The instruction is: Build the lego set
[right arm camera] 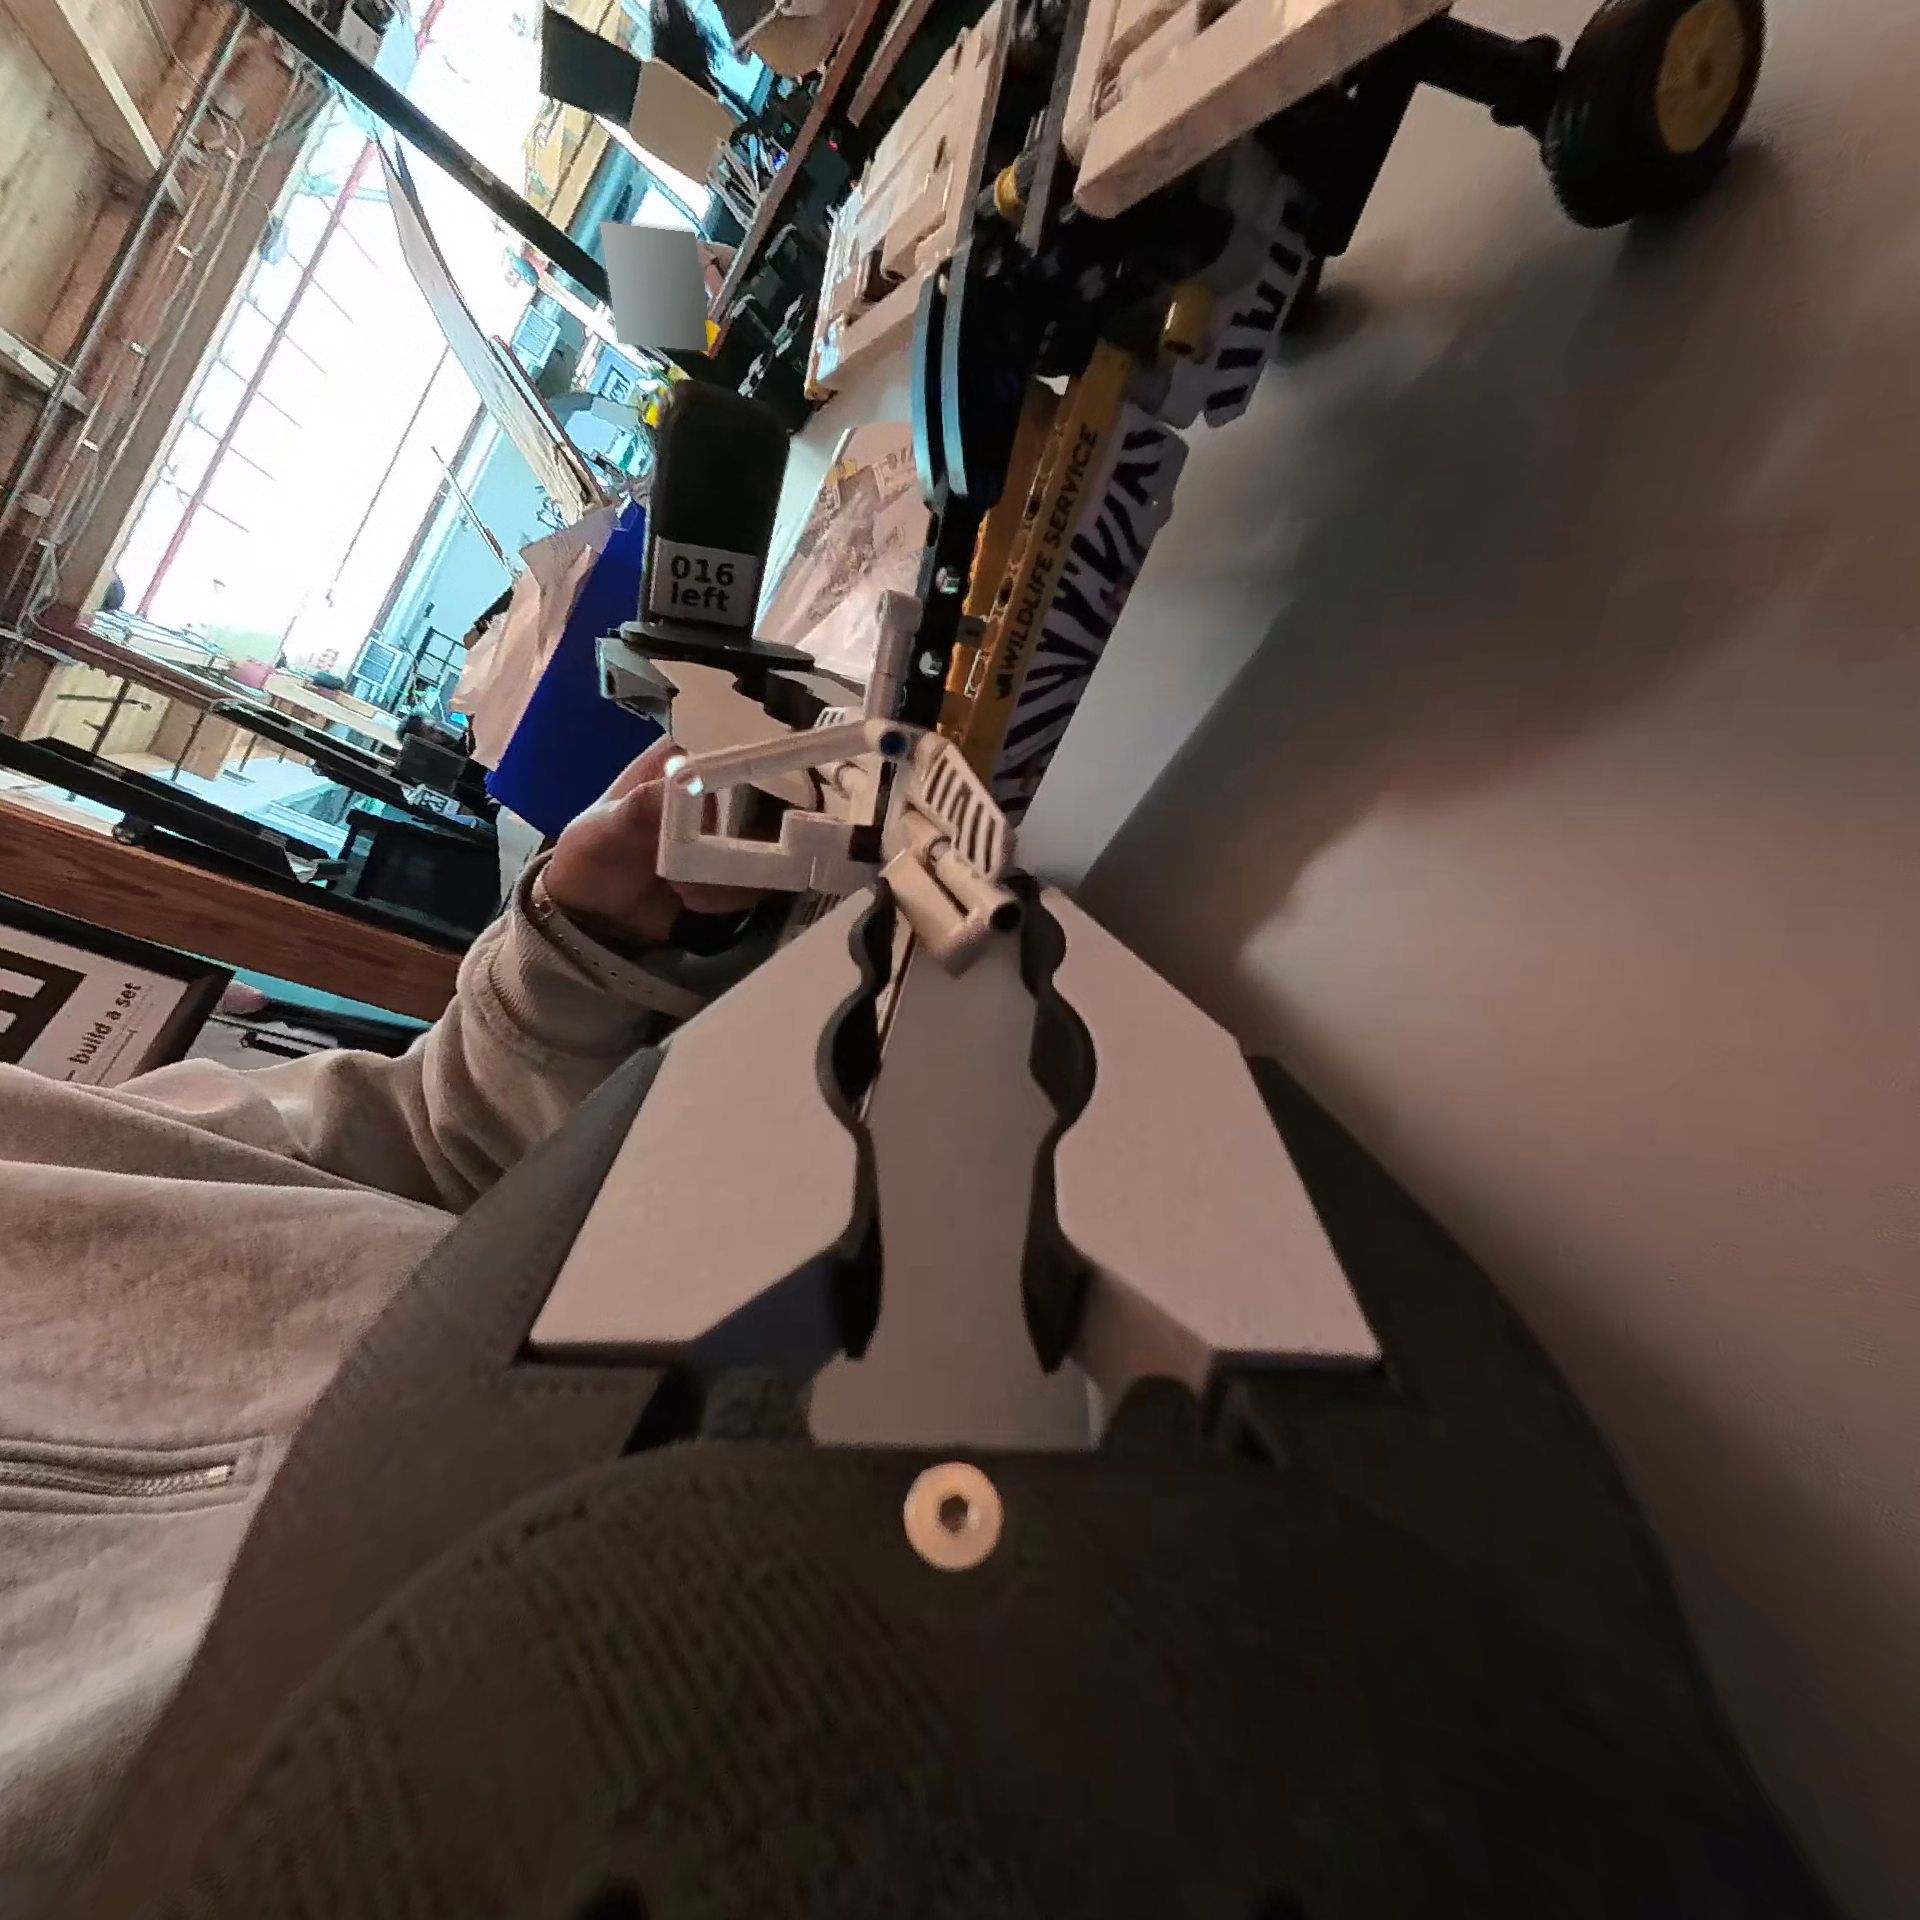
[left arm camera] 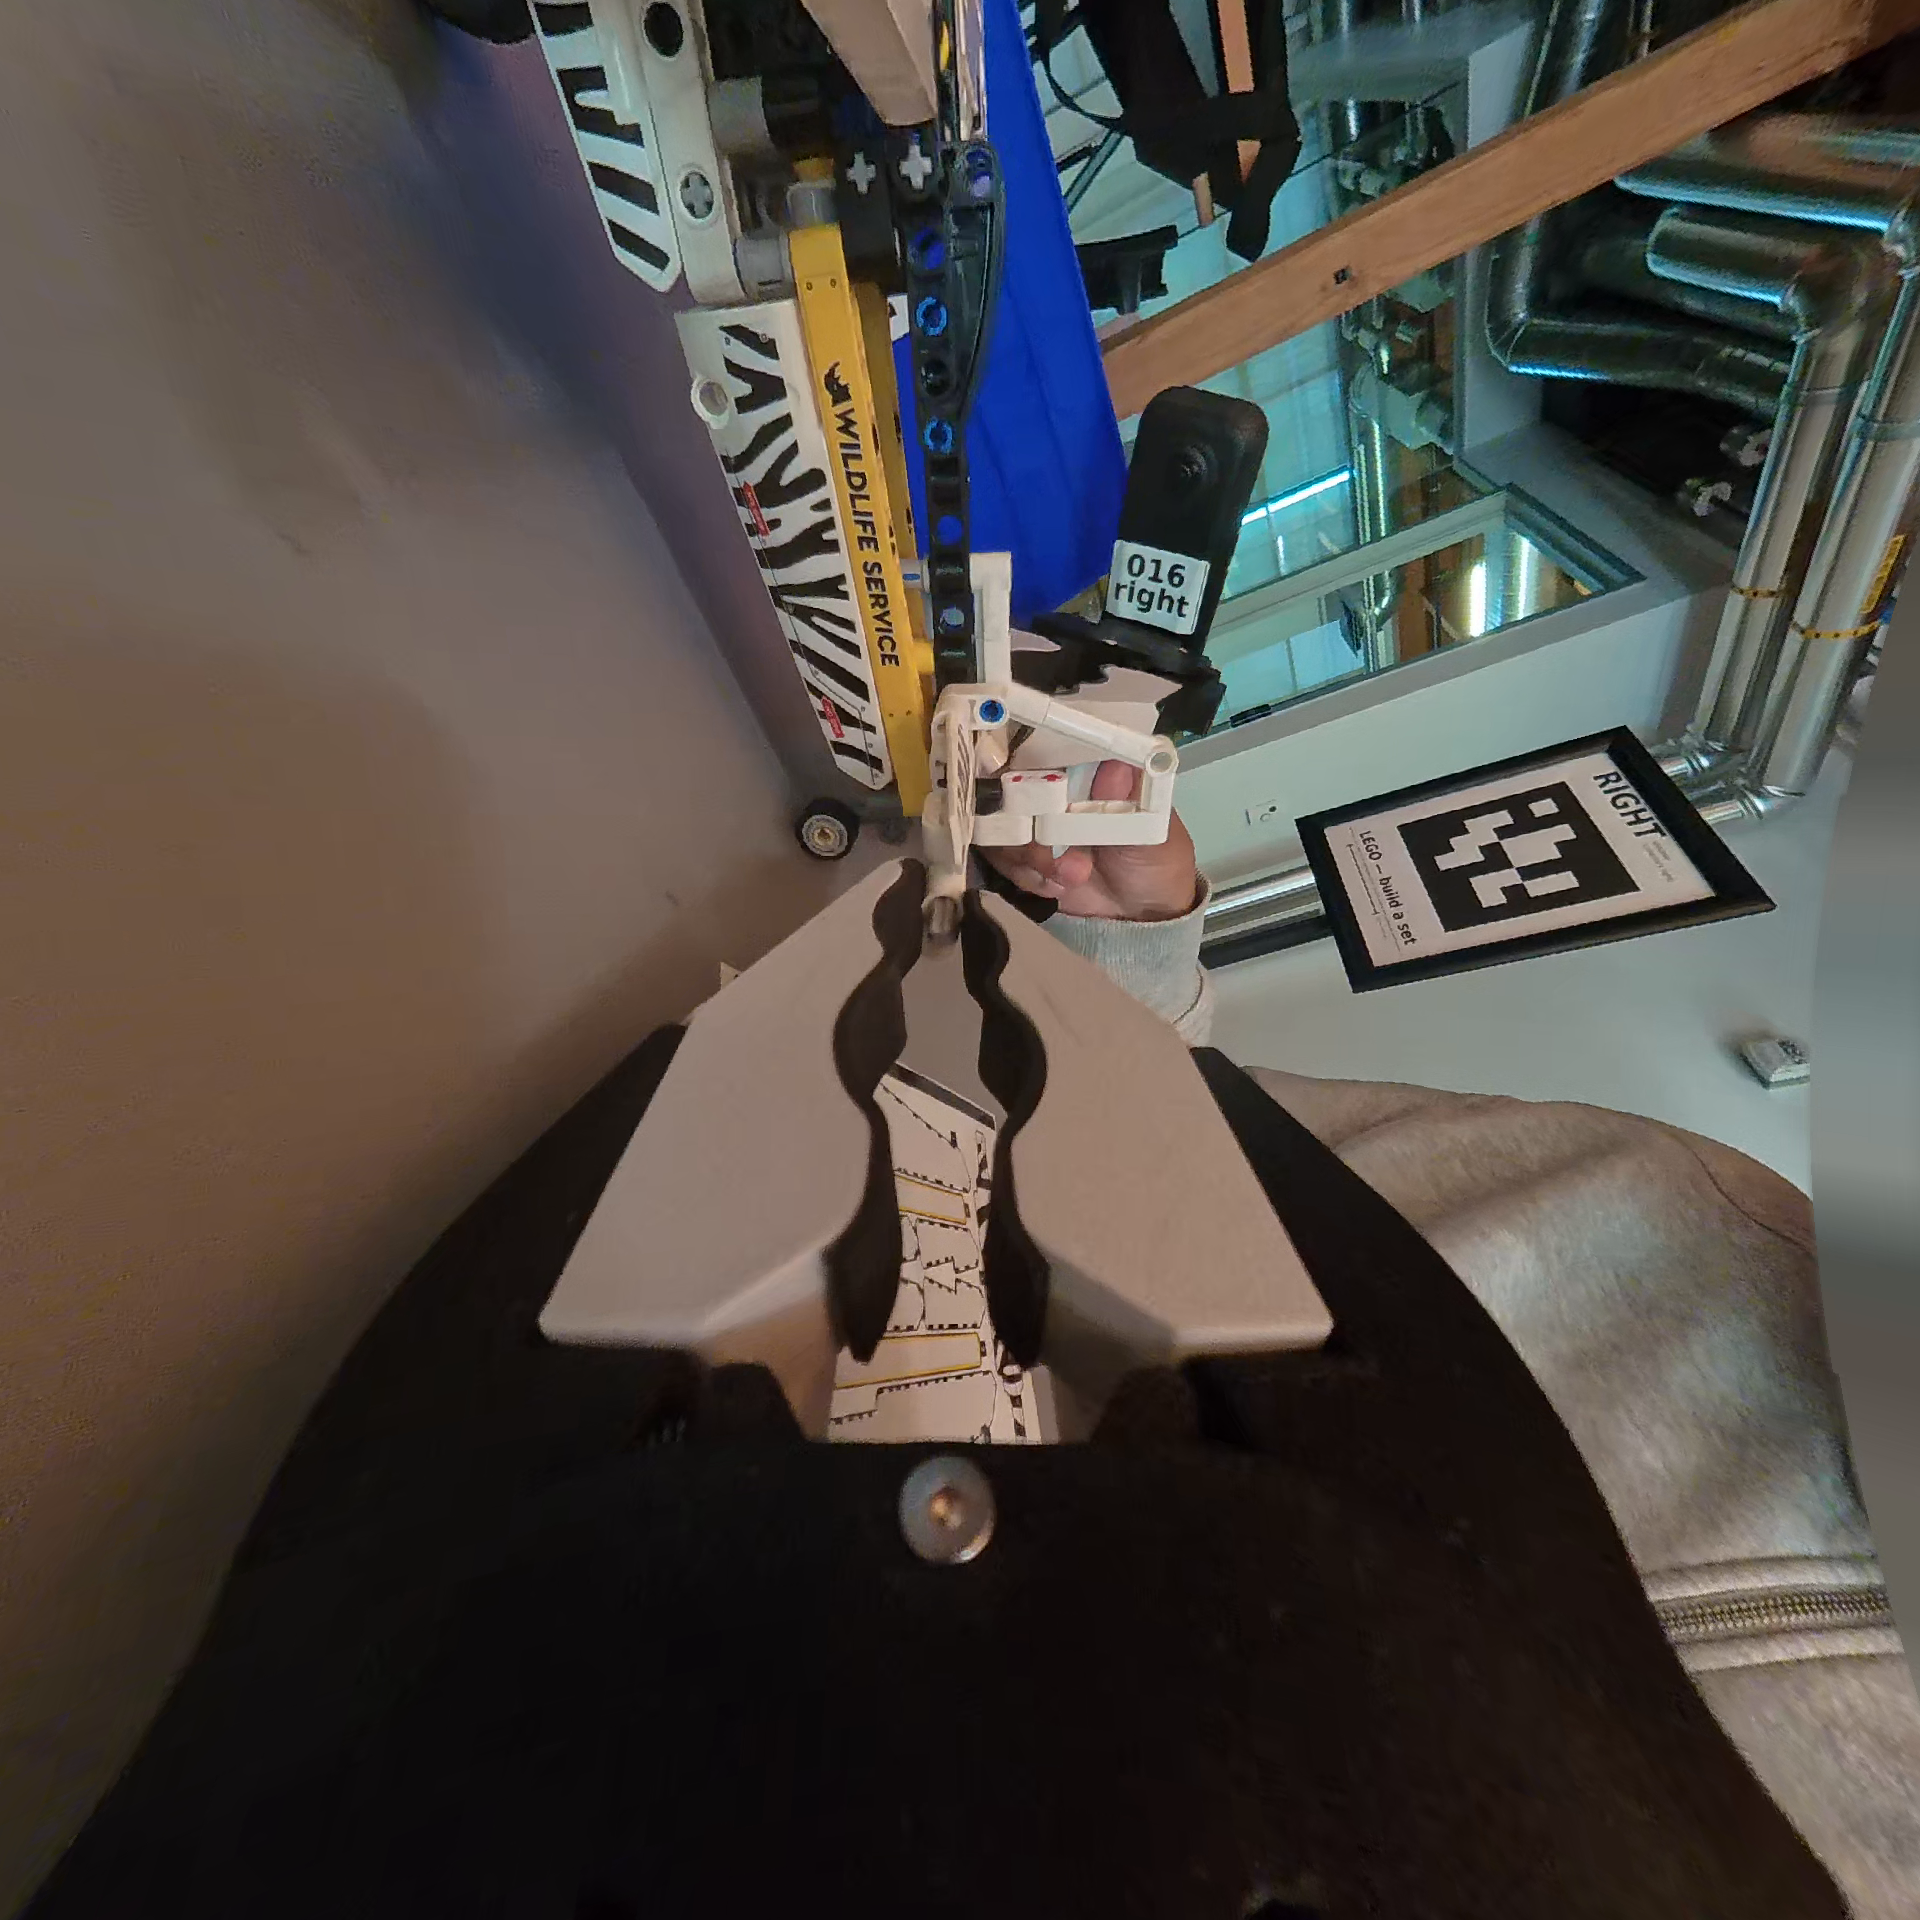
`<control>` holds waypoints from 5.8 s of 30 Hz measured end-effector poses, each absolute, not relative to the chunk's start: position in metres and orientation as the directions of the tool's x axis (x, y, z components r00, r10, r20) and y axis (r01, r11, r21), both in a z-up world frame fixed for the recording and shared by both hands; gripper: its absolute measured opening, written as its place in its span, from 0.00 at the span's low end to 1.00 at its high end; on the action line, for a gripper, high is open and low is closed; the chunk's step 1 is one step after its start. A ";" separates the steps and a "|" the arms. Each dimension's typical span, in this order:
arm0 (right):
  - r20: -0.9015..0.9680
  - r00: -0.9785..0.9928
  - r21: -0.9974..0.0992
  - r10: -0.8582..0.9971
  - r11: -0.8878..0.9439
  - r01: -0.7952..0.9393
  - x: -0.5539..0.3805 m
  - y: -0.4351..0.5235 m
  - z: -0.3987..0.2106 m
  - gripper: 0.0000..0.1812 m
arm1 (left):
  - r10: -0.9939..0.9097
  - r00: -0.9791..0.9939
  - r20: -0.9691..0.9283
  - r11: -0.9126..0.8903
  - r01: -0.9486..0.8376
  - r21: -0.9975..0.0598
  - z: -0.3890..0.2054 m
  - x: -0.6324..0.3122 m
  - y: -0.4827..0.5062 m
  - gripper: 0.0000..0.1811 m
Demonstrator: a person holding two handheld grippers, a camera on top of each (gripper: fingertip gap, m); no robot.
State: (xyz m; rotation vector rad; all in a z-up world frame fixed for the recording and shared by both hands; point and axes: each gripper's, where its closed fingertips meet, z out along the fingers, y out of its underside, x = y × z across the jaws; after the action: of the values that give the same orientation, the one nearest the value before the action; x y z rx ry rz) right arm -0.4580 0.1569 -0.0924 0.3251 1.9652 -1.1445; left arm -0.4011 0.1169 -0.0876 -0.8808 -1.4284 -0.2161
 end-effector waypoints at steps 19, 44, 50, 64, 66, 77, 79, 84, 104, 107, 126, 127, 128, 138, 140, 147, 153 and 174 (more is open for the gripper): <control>-0.629 -0.761 -0.682 -0.160 0.583 0.441 -0.459 0.160 -0.100 0.09 | 0.361 0.185 0.914 0.679 0.620 -0.394 -0.087 -0.401 0.117 0.03; -0.876 -0.452 -0.452 -0.170 0.618 0.643 -0.454 0.167 -0.091 0.04 | 0.667 0.165 0.727 0.516 0.601 -0.610 -0.096 -0.403 0.116 0.05; -0.898 -0.395 -0.422 -0.193 0.627 0.654 -0.451 0.169 -0.087 0.03 | 0.695 0.160 0.701 0.491 0.607 -0.625 -0.099 -0.403 0.117 0.05; -0.866 -0.459 -0.479 -0.198 0.591 0.648 -0.454 0.167 -0.087 0.05 | 0.176 0.202 0.963 0.737 0.621 -0.265 -0.077 -0.400 0.123 0.04; -0.864 -0.467 -0.480 -0.189 0.592 0.648 -0.455 0.166 -0.088 0.05 | 0.138 0.189 0.972 0.743 0.629 -0.228 -0.078 -0.399 0.123 0.04; -0.841 -0.504 -0.517 -0.197 0.567 0.641 -0.458 0.166 -0.087 0.14 | 0.217 0.200 0.956 0.732 0.615 -0.295 -0.078 -0.400 0.122 0.10; -0.823 -0.531 -0.549 -0.200 0.520 0.655 -0.465 0.164 -0.083 0.17 | 0.223 0.220 0.950 0.737 0.600 -0.312 -0.075 -0.401 0.120 0.12; -0.805 -0.552 -0.584 -0.215 0.446 0.678 -0.480 0.155 -0.075 0.18 | 0.272 0.258 0.927 0.745 0.554 -0.372 -0.070 -0.410 0.113 0.13; -0.842 -0.402 -0.539 -0.360 0.534 0.651 -0.465 0.146 -0.063 0.00 | 0.270 0.263 0.926 0.678 0.631 -0.377 -0.076 -0.417 0.123 0.01; -0.845 -0.430 -0.534 -0.318 0.546 0.646 -0.469 0.150 -0.069 0.00 | 0.267 0.265 0.926 0.679 0.630 -0.376 -0.075 -0.417 0.123 0.02; -0.741 -0.584 -0.651 -0.333 0.570 0.501 -0.451 0.150 -0.077 0.02 | 0.358 0.285 0.889 0.630 0.629 -0.455 -0.077 -0.417 0.129 0.01; -0.739 -0.585 -0.653 -0.335 0.569 0.500 -0.451 0.150 -0.077 0.02 | 0.355 0.286 0.890 0.631 0.629 -0.454 -0.077 -0.417 0.130 0.01; -0.739 -0.584 -0.653 -0.335 0.568 0.501 -0.451 0.150 -0.077 0.02 | 0.352 0.286 0.891 0.633 0.629 -0.452 -0.077 -0.417 0.130 0.01; -0.584 -0.717 -0.802 -0.381 0.407 0.437 -0.456 0.150 -0.057 0.23 | 0.437 0.386 0.812 0.721 0.390 -0.573 -0.025 -0.395 0.096 0.05; -0.471 -0.799 -0.876 -0.374 0.307 0.373 -0.463 0.152 -0.047 0.25 | 0.497 0.383 0.779 0.722 0.315 -0.616 -0.009 -0.384 0.077 0.05; -0.065 -0.985 -0.997 -0.162 0.038 0.060 -0.485 0.160 -0.021 0.20 | 0.912 -0.168 0.375 0.389 0.063 -0.919 0.006 -0.319 -0.048 0.17; -0.089 -0.989 -0.995 -0.117 0.060 0.082 -0.486 0.162 -0.028 0.17 | 0.845 -0.532 0.045 0.358 0.501 -0.788 -0.090 -0.287 -0.101 0.57; -0.126 -0.982 -0.992 -0.138 0.045 0.120 -0.483 0.163 -0.027 0.18 | 0.904 -0.394 0.166 0.402 0.655 -0.640 -0.134 -0.291 -0.072 0.00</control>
State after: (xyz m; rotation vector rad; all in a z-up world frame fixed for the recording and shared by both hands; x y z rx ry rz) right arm -0.4835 0.1626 -0.0268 -0.0185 2.1264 -2.0506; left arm -0.2915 -0.0719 -0.1338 -1.3272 -2.1676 0.6667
